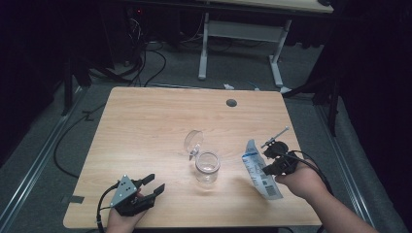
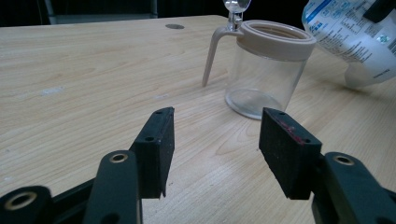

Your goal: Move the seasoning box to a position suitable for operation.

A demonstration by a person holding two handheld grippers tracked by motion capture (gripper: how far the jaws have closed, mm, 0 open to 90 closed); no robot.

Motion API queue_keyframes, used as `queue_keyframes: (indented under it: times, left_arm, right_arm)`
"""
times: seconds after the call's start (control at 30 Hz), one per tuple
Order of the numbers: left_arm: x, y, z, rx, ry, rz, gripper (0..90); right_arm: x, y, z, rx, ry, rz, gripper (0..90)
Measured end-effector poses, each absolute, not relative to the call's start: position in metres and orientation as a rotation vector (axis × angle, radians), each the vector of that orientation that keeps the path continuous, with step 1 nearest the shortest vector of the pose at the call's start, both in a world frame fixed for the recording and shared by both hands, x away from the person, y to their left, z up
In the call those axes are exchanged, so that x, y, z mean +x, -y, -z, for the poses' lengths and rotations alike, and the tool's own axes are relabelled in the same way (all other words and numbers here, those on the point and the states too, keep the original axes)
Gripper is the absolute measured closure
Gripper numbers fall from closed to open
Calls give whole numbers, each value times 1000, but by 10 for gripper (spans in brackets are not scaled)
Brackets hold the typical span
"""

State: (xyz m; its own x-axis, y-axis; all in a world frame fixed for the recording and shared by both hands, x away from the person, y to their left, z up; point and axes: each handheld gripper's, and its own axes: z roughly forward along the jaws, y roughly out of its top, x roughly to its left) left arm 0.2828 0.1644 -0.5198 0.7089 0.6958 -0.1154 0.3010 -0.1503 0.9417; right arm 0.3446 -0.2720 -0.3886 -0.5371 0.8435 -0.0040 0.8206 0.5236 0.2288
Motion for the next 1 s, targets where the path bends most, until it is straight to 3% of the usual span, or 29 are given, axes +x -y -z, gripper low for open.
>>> queue_keyframes:
  times: [0.5, 1.0]
  left_arm:
    - [282, -148, 519, 1835, -750, -436, 440]
    - [271, -73, 513, 1896, -568, -388, 390]
  right_arm:
    - [345, 260, 379, 1426, -2661, -282, 900]
    - [337, 253, 370, 1393, -2688, -280, 900]
